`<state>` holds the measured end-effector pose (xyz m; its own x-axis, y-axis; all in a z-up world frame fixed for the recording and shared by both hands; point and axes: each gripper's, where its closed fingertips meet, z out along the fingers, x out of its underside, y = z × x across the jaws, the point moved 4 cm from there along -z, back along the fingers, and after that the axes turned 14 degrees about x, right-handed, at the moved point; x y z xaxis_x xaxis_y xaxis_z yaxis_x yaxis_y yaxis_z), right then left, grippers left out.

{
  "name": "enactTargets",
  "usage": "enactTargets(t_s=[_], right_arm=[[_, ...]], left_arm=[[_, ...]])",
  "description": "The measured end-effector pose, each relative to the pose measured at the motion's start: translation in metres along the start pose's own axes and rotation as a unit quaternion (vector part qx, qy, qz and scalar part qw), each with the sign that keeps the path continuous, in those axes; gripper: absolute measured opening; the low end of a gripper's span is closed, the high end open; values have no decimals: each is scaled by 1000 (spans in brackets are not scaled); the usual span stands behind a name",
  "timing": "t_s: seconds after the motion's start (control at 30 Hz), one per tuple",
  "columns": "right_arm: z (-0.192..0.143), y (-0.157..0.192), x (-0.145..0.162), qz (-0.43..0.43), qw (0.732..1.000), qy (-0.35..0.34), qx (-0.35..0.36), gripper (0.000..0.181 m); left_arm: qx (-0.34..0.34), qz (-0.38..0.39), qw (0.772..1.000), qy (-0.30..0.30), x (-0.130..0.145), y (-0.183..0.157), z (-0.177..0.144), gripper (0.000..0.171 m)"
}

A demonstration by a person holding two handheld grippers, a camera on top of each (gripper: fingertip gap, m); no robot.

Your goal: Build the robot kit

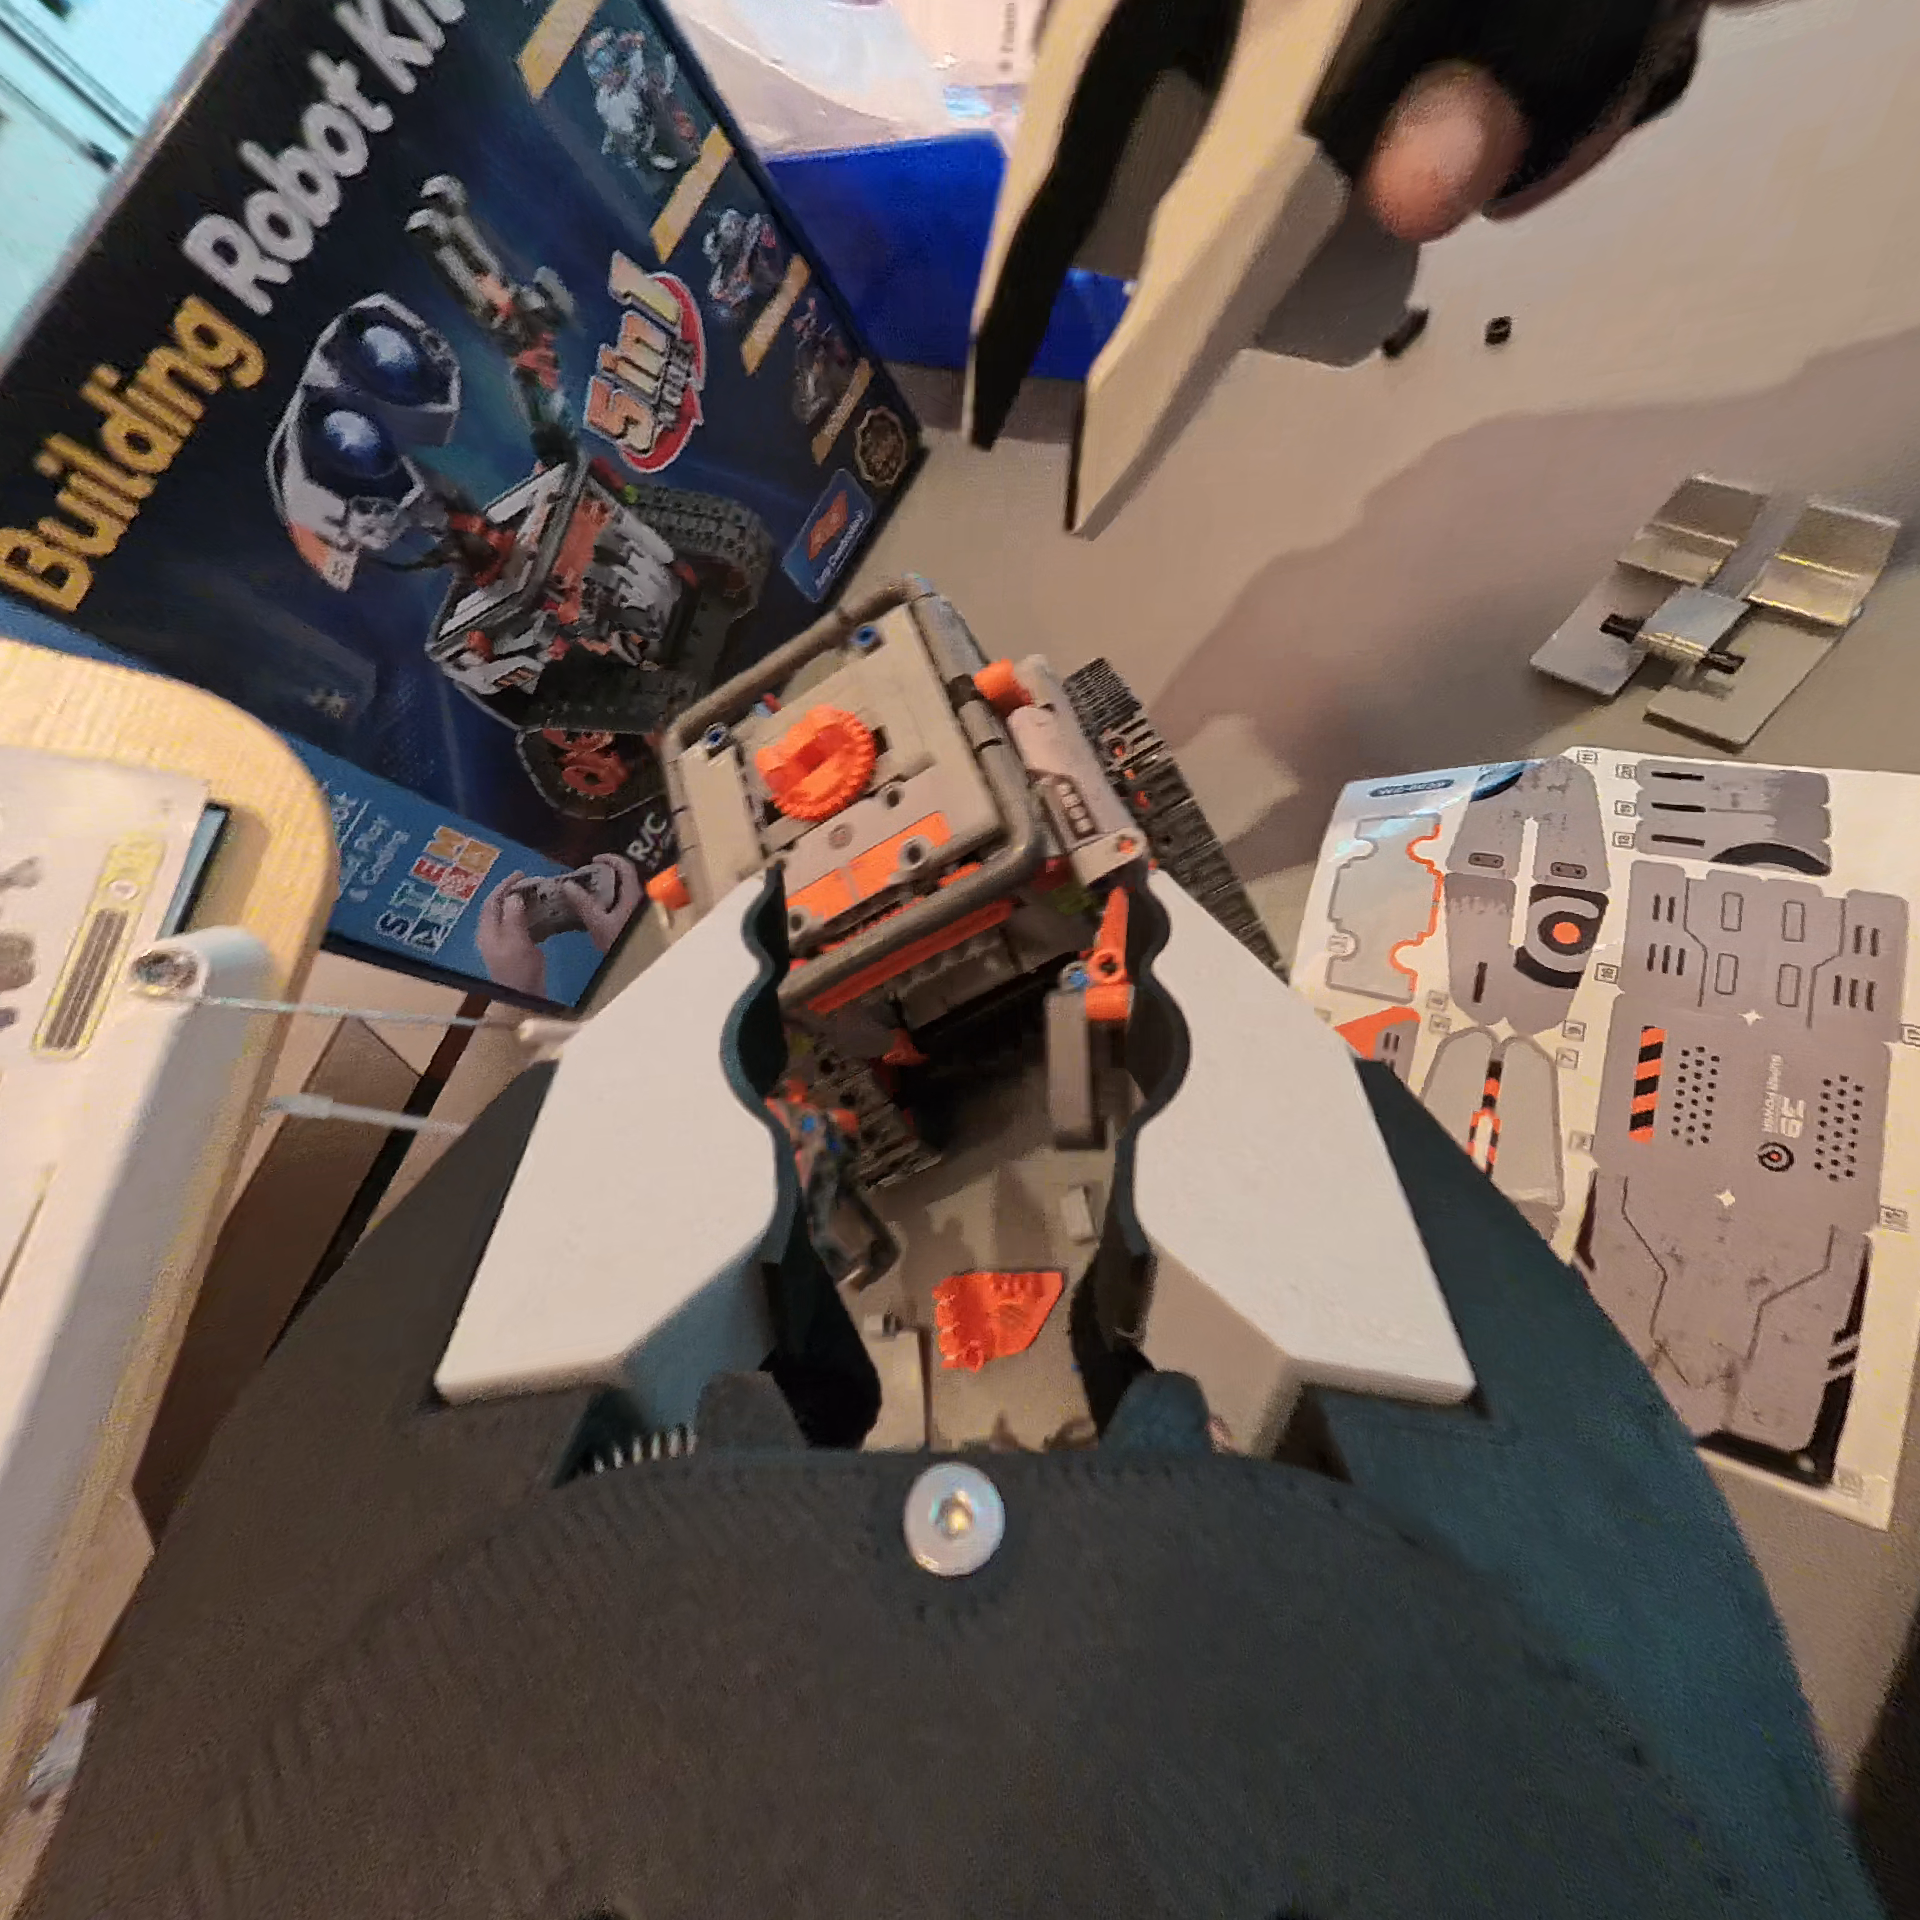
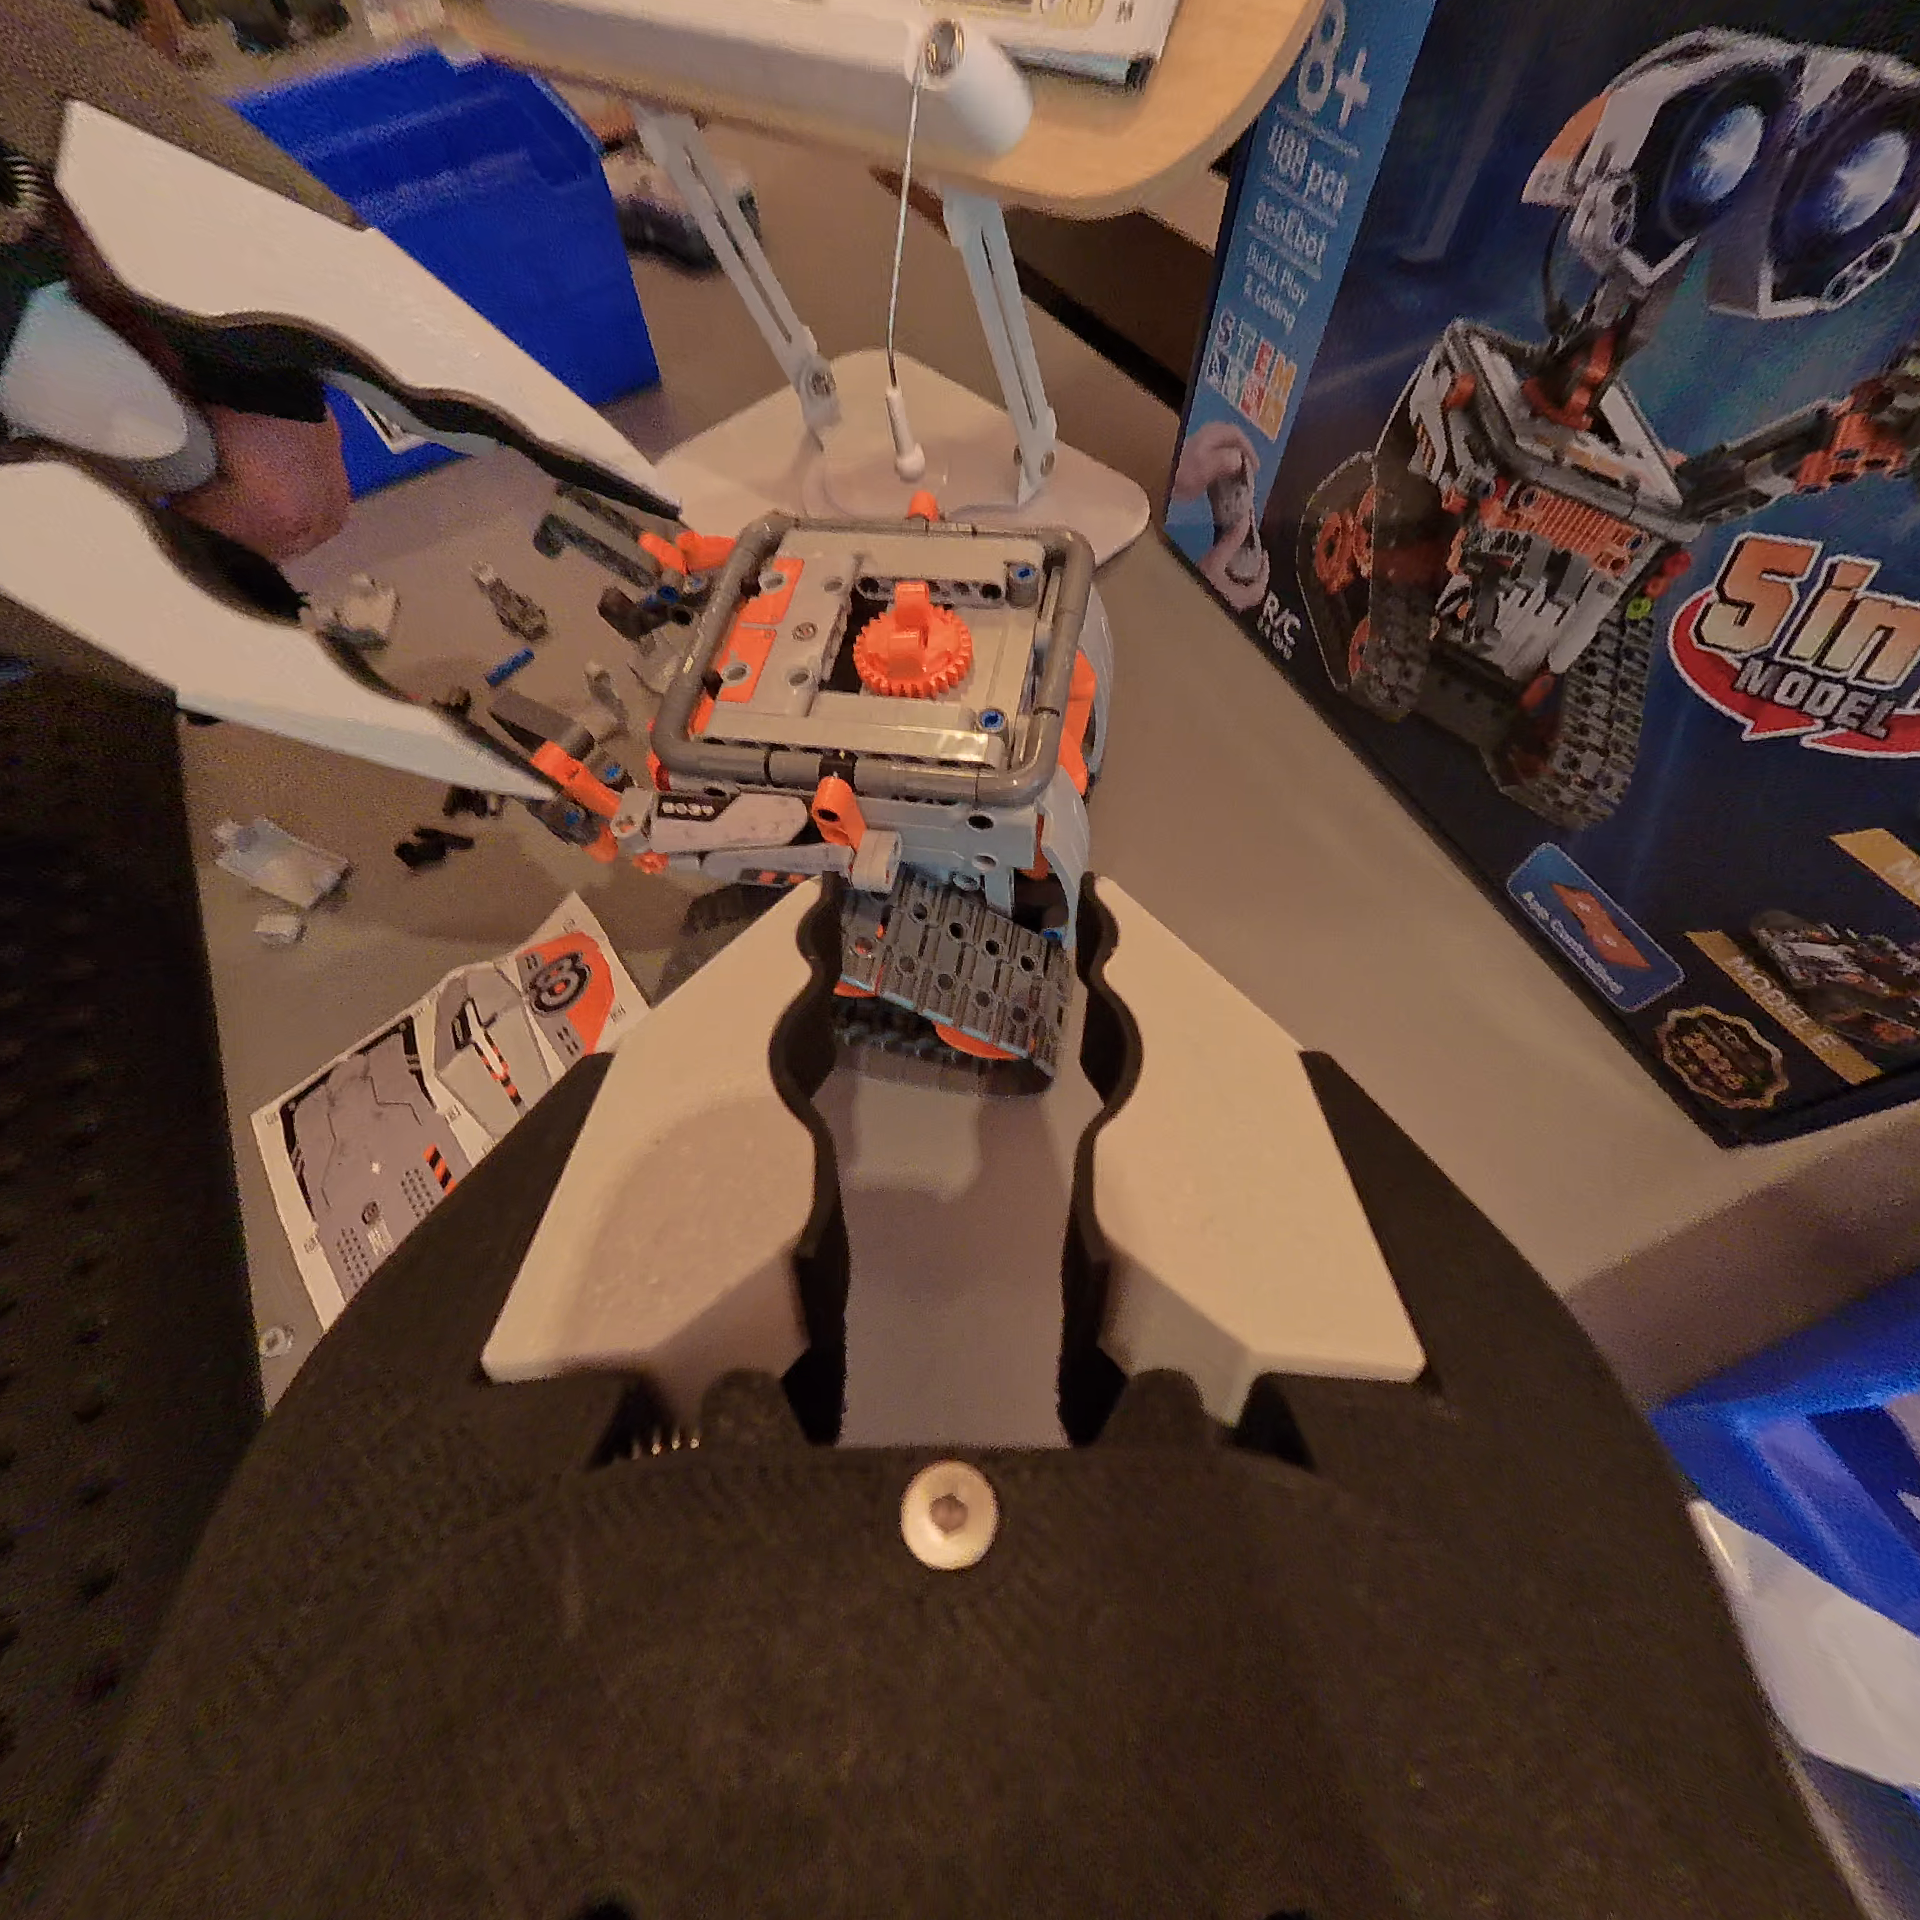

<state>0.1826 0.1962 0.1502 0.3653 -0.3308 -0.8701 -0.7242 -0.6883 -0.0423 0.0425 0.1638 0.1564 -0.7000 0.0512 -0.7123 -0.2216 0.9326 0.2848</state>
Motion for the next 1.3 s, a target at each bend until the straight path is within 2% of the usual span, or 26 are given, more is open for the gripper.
enactTargets(t_s=[0.13,0.27,0.3,0.33,0.37,0.47,0.6,0.7,0.77,0.93,1.2,1.3], right_arm=[[13,13,1,12,1000,-24,-13,41],[27,13,6,6,1000,-17,0,44],[27,8,6,16,1000,-16,9,45],[25,0,5,17,999,-19,34,34],[22,-5,4,9,999,-24,47,36],[11,-2,4,13,999,-12,28,46],[5,10,16,3,1000,15,14,46],[9,21,18,15,1000,-1,4,47],[13,19,11,25,999,-35,24,41],[21,9,10,61,997,-51,25,40],[23,19,12,42,998,-48,8,35],[18,17,9,29,997,-67,16,40]], left_arm=[[20,-35,999,10,12,24,-11,67],[62,-70,996,12,25,31,-6,73],[72,-81,994,6,27,33,-4,72],[78,-91,993,3,30,36,-4,73],[82,-101,991,6,35,39,-3,75],[109,-130,986,-6,43,46,-4,76],[153,-161,975,-15,50,43,3,72],[152,-170,973,-23,50,42,8,74],[142,-164,976,-18,50,40,10,76],[135,-167,976,-26,49,38,11,76],[120,-160,979,-24,50,39,13,70],[117,-158,980,-24,50,39,14,66]])
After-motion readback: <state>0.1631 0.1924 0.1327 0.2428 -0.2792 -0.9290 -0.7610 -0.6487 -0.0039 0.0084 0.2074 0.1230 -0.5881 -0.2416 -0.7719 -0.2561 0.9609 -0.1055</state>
